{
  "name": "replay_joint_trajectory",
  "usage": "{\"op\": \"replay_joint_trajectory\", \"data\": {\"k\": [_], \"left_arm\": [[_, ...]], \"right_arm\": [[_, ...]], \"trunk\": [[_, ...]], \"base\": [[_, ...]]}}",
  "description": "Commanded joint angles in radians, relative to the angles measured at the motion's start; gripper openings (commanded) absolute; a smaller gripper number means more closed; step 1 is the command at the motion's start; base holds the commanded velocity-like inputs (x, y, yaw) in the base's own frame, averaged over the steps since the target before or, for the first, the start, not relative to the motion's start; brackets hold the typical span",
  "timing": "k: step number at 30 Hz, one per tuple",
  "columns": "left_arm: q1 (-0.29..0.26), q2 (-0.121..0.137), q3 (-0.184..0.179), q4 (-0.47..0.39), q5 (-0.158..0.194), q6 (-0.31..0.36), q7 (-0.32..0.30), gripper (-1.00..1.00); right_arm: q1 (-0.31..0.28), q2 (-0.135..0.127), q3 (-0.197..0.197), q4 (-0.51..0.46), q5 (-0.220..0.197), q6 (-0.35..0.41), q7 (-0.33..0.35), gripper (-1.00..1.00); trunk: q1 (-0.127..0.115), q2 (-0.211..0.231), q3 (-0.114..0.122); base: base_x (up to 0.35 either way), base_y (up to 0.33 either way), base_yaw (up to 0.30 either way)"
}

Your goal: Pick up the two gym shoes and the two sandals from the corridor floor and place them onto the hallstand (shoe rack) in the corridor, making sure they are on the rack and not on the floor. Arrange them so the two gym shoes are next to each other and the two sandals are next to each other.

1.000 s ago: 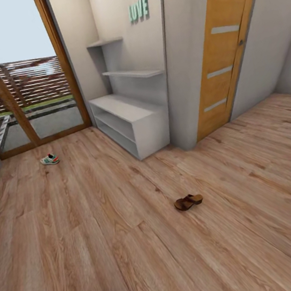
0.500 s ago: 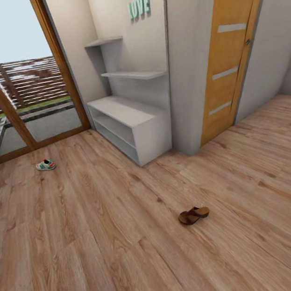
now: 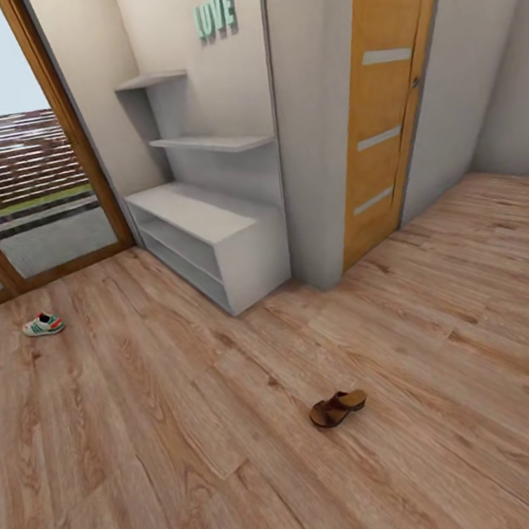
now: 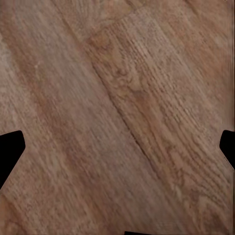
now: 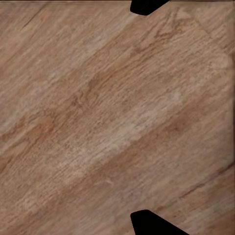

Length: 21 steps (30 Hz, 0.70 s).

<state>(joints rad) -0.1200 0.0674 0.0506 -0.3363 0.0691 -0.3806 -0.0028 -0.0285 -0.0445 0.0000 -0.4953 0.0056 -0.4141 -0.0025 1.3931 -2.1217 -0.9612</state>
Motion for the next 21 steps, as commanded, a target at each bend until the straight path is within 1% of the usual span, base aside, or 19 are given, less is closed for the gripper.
{"op": "replay_joint_trajectory", "data": {"k": [1,10,21], "left_arm": [[0.0,0.0,-0.001,0.0,0.007,-0.003,0.0,1.0],[0.0,-0.002,-0.001,0.0,0.003,-0.003,0.0,1.0],[0.0,0.0,-0.002,0.0,0.007,-0.003,0.0,1.0]], "right_arm": [[-0.001,0.0,0.0,0.001,0.001,-0.003,0.0,1.0],[-0.001,0.0,0.0,0.001,0.0,-0.003,-0.001,1.0],[-0.001,0.0,0.0,0.003,0.0,-0.003,-0.001,1.0]], "trunk": [[0.0,0.0,-0.001],[0.0,0.0,-0.001],[0.0,0.0,-0.001]], "base": [[0.02,0.0,-0.257],[0.006,0.0,-0.259],[0.0,0.0,-0.259]]}}
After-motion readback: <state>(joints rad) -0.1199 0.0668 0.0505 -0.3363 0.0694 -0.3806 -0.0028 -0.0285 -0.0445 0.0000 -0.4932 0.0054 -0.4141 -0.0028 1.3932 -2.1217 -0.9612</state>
